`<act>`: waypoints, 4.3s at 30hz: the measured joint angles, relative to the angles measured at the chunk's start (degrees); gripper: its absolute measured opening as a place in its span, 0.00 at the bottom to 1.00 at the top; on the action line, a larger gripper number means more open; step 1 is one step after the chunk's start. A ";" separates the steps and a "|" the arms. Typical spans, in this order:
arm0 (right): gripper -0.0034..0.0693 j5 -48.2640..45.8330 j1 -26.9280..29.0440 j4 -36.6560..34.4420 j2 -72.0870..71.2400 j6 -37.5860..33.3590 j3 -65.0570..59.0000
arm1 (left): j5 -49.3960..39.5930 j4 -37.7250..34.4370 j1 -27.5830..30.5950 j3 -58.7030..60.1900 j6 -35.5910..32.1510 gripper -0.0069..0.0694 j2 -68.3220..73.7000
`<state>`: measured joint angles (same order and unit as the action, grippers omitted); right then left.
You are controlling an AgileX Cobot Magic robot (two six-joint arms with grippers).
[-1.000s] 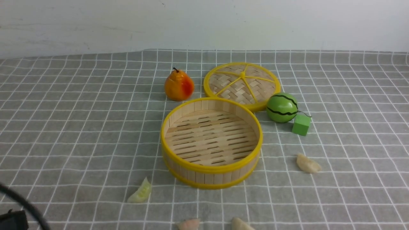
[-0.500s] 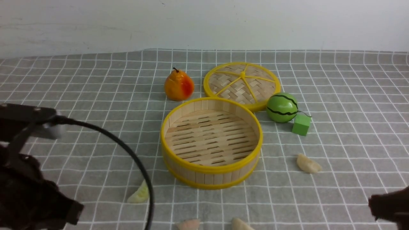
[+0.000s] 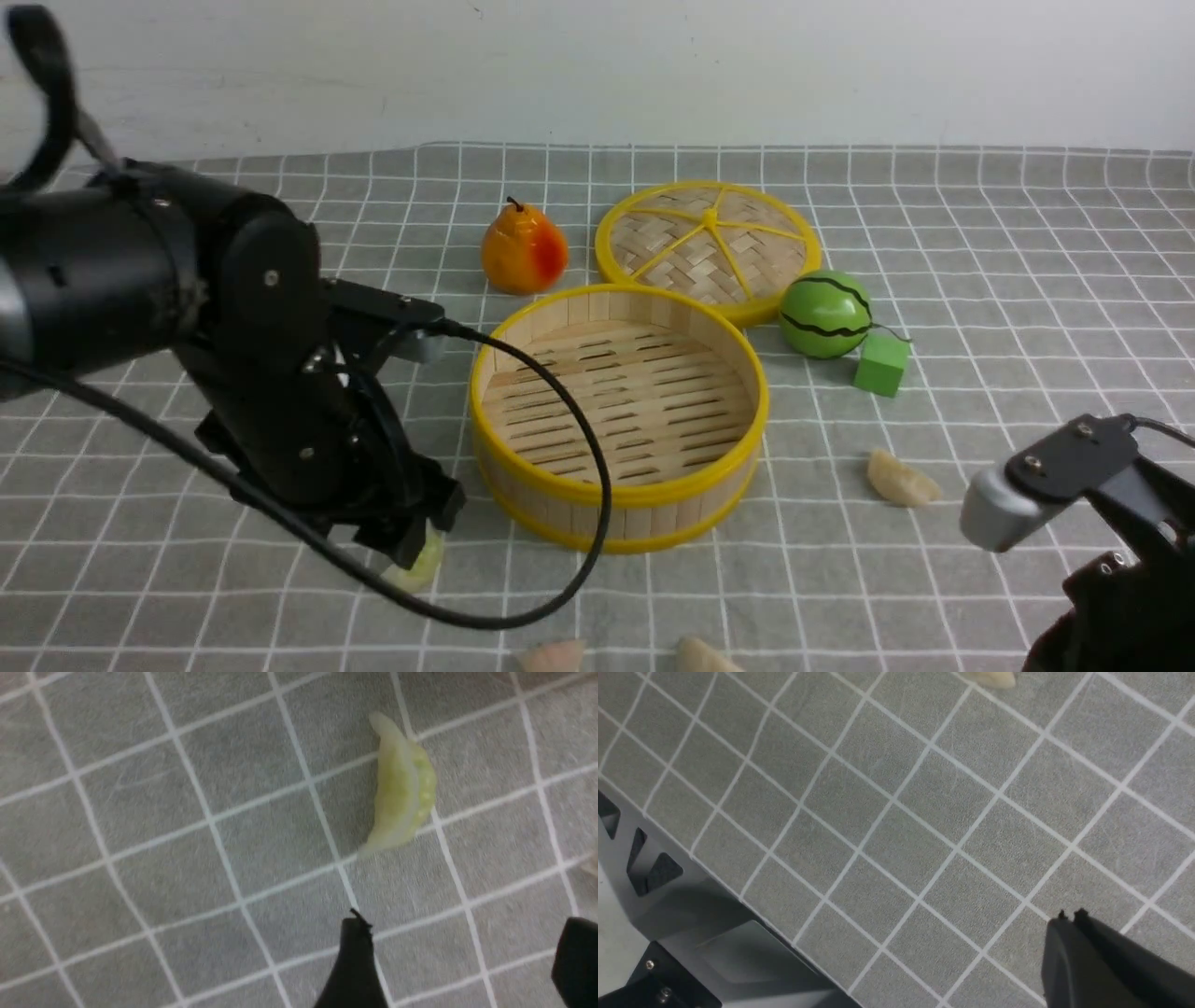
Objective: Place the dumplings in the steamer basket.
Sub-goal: Use the left arm to grab a dumpling, then use the left arm to put the dumpling into the steamer, then use the left arm to grab a dumpling, then use the left arm to put the dumpling into the steamer
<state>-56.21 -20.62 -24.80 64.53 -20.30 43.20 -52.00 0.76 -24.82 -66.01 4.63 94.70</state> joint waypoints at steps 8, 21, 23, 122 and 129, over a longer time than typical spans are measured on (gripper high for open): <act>0.04 2.35 0.00 0.00 0.05 0.00 0.04 | 4.49 0.94 0.00 -2.19 -1.26 0.82 12.73; 0.04 2.77 0.00 0.86 0.05 0.00 0.04 | 2.92 2.06 0.00 -4.73 -1.31 0.36 11.36; 0.04 2.89 0.00 0.86 0.05 0.00 0.04 | -0.15 0.72 0.00 -8.39 -1.31 0.36 9.42; 0.15 5.36 0.00 -0.44 0.05 0.00 0.04 | -0.74 -7.72 -14.28 -8.51 -8.13 0.30 9.52; 0.15 5.36 0.00 -0.44 0.05 0.00 0.06 | -4.87 -2.12 -13.55 -25.59 -0.56 0.30 6.87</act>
<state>-50.85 -20.62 -25.24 64.58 -20.30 43.27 -56.87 -1.36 -38.37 -91.60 4.07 101.58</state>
